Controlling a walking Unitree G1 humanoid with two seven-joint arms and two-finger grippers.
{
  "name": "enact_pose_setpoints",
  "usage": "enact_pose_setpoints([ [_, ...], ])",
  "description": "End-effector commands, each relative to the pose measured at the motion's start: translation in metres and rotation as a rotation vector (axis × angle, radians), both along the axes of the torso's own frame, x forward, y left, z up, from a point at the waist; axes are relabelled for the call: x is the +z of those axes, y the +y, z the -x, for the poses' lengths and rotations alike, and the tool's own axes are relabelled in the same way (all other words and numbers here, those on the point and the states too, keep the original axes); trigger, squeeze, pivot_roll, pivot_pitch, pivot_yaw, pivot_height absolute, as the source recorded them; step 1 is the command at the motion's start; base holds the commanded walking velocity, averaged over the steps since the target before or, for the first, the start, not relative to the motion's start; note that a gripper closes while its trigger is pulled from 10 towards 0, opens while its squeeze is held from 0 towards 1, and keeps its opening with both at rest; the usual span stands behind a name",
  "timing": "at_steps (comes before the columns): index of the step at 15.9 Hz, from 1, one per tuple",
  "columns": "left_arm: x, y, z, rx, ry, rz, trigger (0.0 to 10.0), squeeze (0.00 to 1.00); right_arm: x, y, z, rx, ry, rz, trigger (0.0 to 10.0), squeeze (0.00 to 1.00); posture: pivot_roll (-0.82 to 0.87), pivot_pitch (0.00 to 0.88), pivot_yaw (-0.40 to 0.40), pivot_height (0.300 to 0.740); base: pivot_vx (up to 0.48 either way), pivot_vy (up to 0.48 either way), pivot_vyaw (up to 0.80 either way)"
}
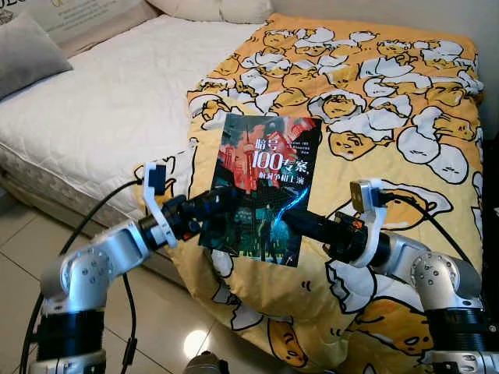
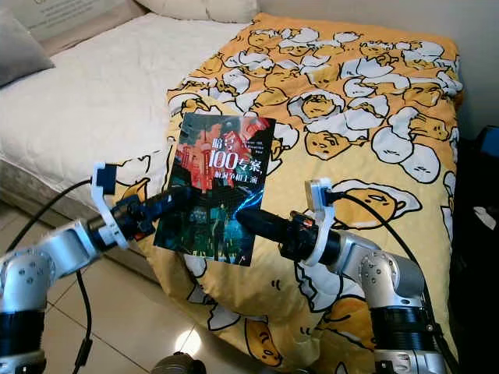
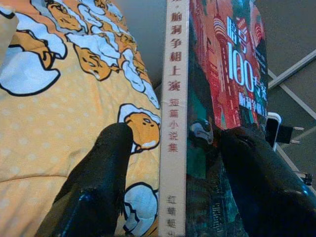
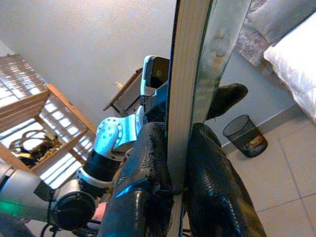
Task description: Clean up the room
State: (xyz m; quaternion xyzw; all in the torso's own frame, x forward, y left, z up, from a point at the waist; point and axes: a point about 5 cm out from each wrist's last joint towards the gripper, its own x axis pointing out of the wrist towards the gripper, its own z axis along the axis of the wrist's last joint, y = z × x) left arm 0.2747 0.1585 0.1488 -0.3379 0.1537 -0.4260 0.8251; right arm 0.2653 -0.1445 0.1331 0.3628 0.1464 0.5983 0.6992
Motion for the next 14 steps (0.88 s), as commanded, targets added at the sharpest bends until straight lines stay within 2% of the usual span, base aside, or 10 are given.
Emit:
enact_pose_setpoints([
  [1,0.003,0.0,0.001,-0.003,-0.023,-0.002,0.0,0.0,0.013,0.005,0.0,0.031,-0.055,-0.039,0.0,0.0,0.02,0.0,0.093,0.74,0.0,0.0,0.0],
  [4,0.002,-0.001,0.006,-0.032,0.008,0.046,0.0,0.0,0.014,0.006,0.002,0.054,-0.052,-0.053,0.0,0.0,0.03,0.0,0.088,0.74,0.0,0.0,0.0],
  [7,0.006,0.0,0.008,-0.038,-0.029,0.064,0.0,0.0,0.015,0.006,0.002,0.061,-0.051,-0.056,0.0,0.0,0.03,0.0,0.089,0.74,0.0,0.0,0.0],
  [14,0.008,-0.002,0.013,-0.071,-0.018,0.102,0.0,0.0,0.016,0.008,0.0,0.06,-0.06,-0.057,0.0,0.0,0.03,0.0,0.087,0.74,0.0,0.0,0.0],
])
